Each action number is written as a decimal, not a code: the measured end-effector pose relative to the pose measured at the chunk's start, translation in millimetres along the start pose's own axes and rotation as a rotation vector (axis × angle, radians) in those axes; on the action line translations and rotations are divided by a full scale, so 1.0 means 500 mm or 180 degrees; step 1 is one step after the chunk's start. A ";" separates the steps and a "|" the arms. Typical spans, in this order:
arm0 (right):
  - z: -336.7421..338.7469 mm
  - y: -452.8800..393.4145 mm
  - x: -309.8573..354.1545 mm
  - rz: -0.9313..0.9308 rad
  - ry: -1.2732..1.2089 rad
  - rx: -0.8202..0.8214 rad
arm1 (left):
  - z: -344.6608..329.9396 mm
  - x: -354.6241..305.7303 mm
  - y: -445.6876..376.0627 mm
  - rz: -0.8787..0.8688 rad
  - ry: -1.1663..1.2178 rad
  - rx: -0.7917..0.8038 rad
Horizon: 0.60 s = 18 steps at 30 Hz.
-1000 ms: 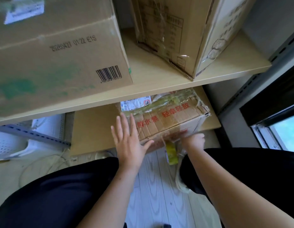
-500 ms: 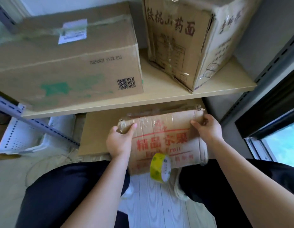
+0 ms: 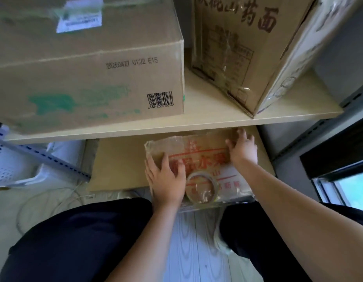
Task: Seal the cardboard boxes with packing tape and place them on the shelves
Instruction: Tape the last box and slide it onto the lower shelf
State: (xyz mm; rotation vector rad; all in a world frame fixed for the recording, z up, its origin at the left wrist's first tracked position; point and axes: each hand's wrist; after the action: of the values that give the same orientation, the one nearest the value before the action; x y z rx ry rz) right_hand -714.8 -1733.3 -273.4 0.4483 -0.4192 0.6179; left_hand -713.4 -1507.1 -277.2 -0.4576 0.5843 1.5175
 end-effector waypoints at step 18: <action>0.022 0.152 0.056 0.2785 0.0851 0.0217 | 0.036 -0.059 -0.117 -0.0788 -0.0355 0.2012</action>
State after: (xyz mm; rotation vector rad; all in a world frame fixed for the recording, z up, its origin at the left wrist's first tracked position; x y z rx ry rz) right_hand -744.7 -1670.7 -229.7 0.2227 -0.3266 1.5244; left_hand -652.7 -1520.3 -249.7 0.0441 0.8432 1.0416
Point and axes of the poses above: each hand's wrist, its own y-axis away from the middle knuckle, its own z-axis out of the back of the hand, x = y × z, and after that the axes turned 1 degree about y, right-handed
